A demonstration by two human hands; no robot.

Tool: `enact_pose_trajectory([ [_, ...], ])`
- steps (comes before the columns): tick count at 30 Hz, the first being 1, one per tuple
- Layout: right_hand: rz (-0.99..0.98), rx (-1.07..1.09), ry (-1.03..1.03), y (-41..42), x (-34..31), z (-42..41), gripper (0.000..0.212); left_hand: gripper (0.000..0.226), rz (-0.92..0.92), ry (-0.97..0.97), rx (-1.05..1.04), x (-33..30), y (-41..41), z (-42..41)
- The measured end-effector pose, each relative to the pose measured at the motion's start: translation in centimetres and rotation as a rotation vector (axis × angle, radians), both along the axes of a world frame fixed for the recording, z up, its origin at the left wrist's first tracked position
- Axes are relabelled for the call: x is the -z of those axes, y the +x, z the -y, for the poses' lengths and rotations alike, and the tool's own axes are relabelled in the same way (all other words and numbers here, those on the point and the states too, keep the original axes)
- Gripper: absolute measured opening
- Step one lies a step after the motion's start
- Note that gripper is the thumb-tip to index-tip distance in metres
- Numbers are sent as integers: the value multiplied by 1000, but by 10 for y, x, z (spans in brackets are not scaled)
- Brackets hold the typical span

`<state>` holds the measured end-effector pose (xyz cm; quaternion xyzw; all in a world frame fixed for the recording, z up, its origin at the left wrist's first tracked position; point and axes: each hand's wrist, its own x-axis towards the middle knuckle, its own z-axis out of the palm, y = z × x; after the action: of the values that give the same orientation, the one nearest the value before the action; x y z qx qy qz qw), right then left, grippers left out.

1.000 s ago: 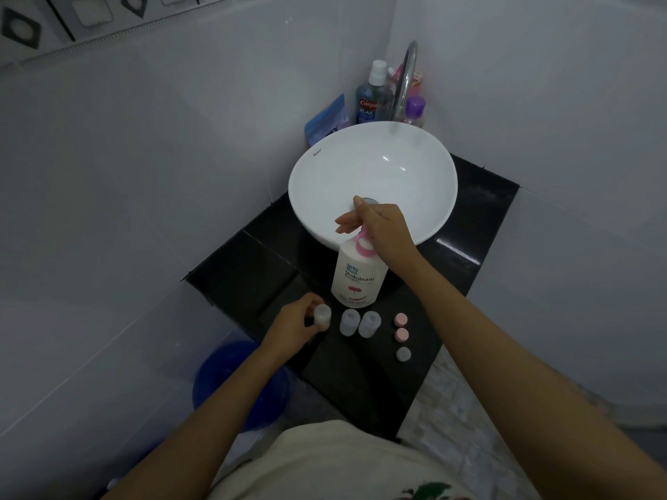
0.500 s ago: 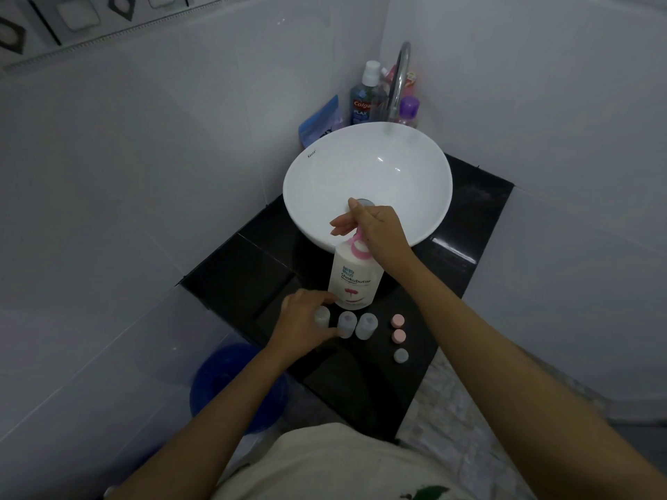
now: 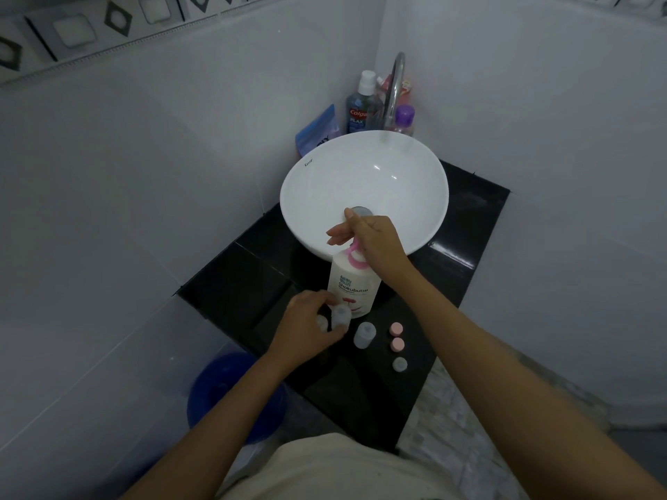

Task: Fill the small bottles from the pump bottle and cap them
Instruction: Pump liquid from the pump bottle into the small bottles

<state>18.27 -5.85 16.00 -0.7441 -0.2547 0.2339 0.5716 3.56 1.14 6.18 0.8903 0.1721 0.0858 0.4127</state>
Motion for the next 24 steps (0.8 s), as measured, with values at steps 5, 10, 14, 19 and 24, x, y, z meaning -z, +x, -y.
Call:
enact_pose_trajectory([
  [5,-88,-76,42,0,-14,6,39,29,153,-268,-152,-43,-5,-8],
  [10,-153,-79,159,1,-20,11,35,27,254,-275,-164,-69,-2,-14],
  [14,-73,-47,78,2,-14,8,36,29,265,-241,-168,-76,3,-15],
  [19,43,11,-20,1,-4,1,39,30,305,-212,-135,-80,5,-13],
  [24,32,12,-14,1,-1,0,41,33,331,-196,-122,-85,6,-12],
])
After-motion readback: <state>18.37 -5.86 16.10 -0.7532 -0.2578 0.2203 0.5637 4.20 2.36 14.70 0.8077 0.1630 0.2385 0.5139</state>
